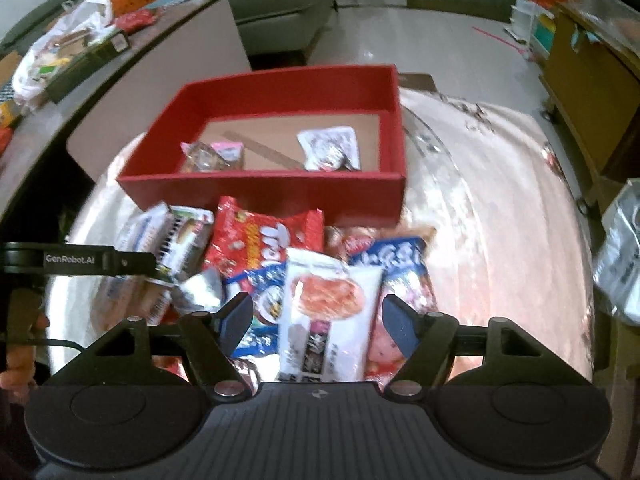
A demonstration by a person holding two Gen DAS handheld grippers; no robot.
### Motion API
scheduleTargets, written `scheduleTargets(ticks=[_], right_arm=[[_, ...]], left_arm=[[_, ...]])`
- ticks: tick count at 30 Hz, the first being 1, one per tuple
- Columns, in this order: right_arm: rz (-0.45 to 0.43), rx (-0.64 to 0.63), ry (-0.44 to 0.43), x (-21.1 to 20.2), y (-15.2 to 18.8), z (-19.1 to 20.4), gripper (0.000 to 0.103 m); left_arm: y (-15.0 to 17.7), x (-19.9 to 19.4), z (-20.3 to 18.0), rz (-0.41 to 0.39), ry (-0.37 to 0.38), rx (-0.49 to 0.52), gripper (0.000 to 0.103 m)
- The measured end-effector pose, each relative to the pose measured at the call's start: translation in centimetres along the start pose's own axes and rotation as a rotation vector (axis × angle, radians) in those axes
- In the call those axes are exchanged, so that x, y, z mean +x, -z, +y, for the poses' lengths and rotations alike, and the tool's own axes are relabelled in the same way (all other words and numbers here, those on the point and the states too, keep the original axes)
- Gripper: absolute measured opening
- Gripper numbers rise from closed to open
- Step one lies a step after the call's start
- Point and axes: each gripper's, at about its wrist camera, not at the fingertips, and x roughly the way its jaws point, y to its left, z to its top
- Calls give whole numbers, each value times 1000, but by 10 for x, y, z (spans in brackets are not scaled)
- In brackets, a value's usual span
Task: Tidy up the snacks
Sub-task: 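Grasp the white bread bag with the left gripper while the right gripper grasps the white spicy-strip bag, then lift both bags and carry them over the red box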
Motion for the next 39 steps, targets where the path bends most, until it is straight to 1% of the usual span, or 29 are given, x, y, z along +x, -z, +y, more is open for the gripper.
scheduleTargets(ticks=[1, 2, 5, 9, 12, 14, 15, 17, 19, 21, 23, 24, 26, 27, 28, 29, 31, 32, 34, 39], right_arm=[[7, 4, 6, 2, 2, -2, 78], [14, 7, 10, 4, 3, -4, 78], [41, 16, 14, 11, 6, -7, 78], [72, 24, 11, 26, 9, -5, 79], [103, 17, 24, 40, 13, 0, 79], [139, 32, 4, 52, 17, 2, 79], [152, 42, -10, 55, 19, 2, 82], [145, 15, 2, 58, 22, 8, 82], [136, -21, 21, 58, 25, 13, 79], [129, -48, 34, 56, 26, 15, 68], [130, -54, 27, 54, 27, 12, 63], [131, -59, 25, 53, 28, 11, 62], [132, -63, 18, 51, 27, 8, 61], [133, -62, 15, 50, 27, 8, 60], [133, -61, 11, 50, 27, 7, 60], [134, -63, 10, 50, 26, 5, 59], [135, -68, 10, 50, 26, 5, 59], [135, -70, 6, 49, 25, 3, 59], [135, -63, -7, 49, 23, 1, 57], [124, -43, -14, 46, 23, -6, 54]], left_arm=[[-1, 0, -1, -4, -21, 4, 80], [-2, -1, -1, -9, -24, 1, 80], [-6, -6, 5, -17, 13, -14, 80], [-7, -6, 11, -20, -17, -20, 81], [-10, -13, 19, -34, 21, -44, 81], [-11, -16, 22, -40, 27, -56, 81], [-11, -15, 24, -36, 30, -57, 81], [-9, -10, 23, -14, 24, -44, 81], [-7, -6, 18, -1, 2, -16, 81], [-6, -4, 15, -2, -9, 6, 82], [-5, 1, 13, 2, -16, 16, 83], [-4, 4, 12, 11, -19, 19, 84], [-3, 14, 7, 28, -52, 38, 89], [-2, 18, 7, 31, -56, 38, 94], [-2, 20, 7, 37, -49, 29, 94], [-1, 20, 7, 33, -43, 16, 92], [-1, 17, 6, 30, -41, 15, 84], [-1, 15, 5, 32, -39, 16, 83], [-1, 13, 5, 30, -40, 14, 74], [1, 6, 1, 8, -70, 34, 69]])
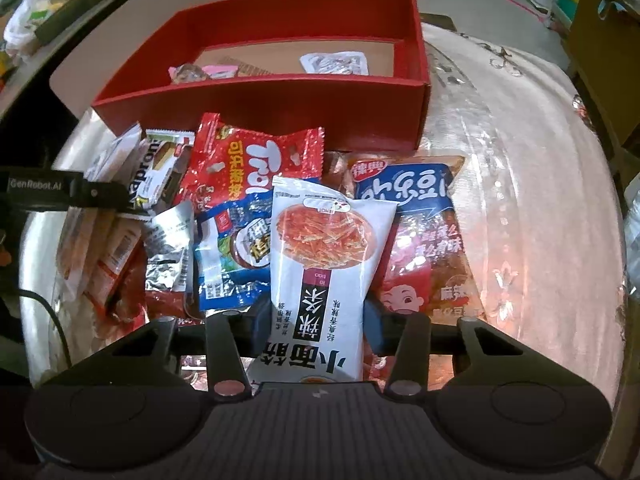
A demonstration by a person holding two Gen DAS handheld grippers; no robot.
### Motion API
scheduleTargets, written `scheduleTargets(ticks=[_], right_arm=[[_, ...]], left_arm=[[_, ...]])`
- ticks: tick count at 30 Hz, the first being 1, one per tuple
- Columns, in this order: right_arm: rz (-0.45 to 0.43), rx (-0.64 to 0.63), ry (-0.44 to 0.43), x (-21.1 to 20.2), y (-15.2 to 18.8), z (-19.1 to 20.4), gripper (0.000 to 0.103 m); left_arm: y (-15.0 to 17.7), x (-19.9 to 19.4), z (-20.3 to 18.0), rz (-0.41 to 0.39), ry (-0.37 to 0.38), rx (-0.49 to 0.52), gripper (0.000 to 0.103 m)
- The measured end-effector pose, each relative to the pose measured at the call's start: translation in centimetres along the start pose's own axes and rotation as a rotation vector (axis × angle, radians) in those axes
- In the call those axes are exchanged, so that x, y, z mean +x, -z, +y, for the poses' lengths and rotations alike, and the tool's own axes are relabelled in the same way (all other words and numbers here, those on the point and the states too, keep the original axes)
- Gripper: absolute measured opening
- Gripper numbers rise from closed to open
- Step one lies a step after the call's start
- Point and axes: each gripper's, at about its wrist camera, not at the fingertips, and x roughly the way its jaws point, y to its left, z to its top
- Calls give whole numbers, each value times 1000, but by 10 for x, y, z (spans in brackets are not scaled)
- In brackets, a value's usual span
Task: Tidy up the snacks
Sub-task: 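Lift both bags and carry them over the red box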
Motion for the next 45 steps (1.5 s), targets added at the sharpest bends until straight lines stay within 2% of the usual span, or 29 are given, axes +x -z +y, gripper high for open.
scheduleTargets(ticks=[11, 21, 25, 40, 45], right_arm=[[-81, 29, -15, -23, -4, -4, 53], [-122, 29, -19, -30, -16, -6, 53], [-157, 31, -24, -36, -27, -5, 53], [-256, 16, -26, -51, -59, 0, 53], [-280, 23, -23, -52, -68, -3, 53]], left_arm=[[2, -27, 0, -65, 51, -27, 67], [-3, -35, -23, -118, 90, 13, 67], [-6, -38, -34, -148, 84, 53, 67], [-22, -42, -45, -224, 70, 65, 67], [-30, -46, -51, -277, 39, 78, 68]])
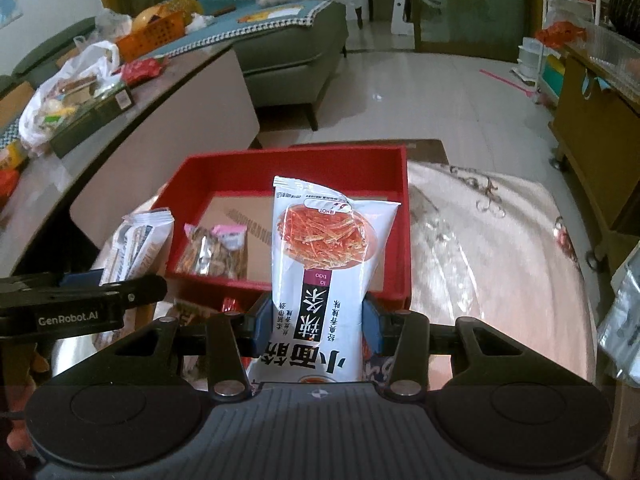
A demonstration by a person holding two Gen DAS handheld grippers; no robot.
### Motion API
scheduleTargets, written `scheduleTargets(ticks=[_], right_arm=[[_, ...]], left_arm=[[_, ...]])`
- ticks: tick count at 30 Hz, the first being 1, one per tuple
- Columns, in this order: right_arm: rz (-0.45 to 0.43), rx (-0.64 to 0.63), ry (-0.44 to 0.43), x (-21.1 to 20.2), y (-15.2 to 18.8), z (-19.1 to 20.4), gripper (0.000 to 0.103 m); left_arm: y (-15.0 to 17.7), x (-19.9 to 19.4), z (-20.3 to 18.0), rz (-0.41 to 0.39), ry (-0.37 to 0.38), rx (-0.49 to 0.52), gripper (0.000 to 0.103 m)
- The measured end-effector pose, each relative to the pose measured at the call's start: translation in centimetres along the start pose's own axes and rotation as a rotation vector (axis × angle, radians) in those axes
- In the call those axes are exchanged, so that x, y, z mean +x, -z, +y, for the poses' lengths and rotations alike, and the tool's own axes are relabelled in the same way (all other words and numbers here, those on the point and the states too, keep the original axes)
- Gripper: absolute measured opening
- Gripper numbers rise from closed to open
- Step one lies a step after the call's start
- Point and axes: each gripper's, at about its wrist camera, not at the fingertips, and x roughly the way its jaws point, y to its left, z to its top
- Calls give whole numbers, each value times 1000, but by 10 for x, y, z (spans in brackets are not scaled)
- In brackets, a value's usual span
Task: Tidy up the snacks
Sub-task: 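Lift both bags and carry them over the red box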
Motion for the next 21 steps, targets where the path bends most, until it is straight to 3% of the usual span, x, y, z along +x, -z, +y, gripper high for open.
scheduleTargets(ticks=[12, 21], right_arm=[[-75, 19, -4, 6, -32, -1, 53], [-69, 7, 7, 16, -39, 1, 53]], left_arm=[[-21, 9, -9, -83, -47, 39, 68], [-34, 15, -13, -115, -59, 41, 68]])
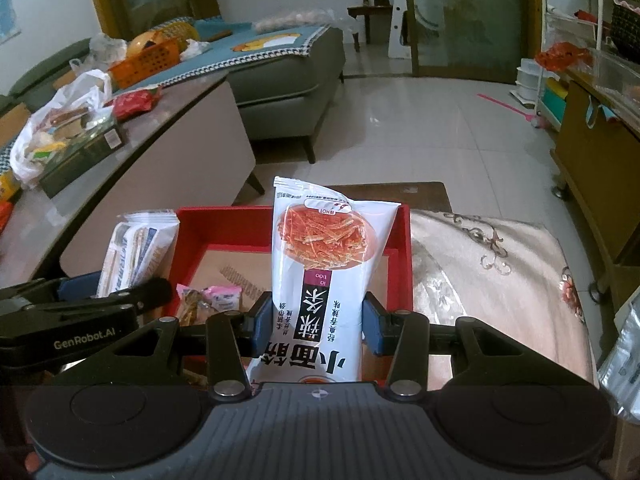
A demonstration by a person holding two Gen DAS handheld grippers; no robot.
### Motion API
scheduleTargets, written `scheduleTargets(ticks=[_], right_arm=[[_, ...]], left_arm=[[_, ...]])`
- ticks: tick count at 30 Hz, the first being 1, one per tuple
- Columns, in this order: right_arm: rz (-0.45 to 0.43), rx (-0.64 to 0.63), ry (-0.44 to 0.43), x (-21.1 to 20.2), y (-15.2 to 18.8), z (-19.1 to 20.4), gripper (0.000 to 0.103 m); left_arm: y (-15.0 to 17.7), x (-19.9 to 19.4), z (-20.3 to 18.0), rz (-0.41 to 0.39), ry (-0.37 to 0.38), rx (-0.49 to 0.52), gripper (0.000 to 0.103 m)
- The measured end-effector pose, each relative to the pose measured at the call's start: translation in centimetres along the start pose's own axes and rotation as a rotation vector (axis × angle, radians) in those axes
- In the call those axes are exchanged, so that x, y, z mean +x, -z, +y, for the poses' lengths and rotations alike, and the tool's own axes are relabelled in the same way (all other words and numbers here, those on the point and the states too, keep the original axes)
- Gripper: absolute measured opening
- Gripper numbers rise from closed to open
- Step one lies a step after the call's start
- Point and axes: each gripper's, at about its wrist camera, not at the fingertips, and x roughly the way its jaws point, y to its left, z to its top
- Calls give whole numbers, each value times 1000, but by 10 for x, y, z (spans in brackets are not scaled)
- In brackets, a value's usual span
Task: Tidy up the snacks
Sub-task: 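Lift both bags and carry them over the red box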
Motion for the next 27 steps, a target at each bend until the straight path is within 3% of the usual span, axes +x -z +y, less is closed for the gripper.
scheduleTargets(ticks=[27], right_arm=[[21, 4, 26, 26, -9, -3, 53]], left_arm=[[-14, 30, 5, 2, -45, -14, 68]])
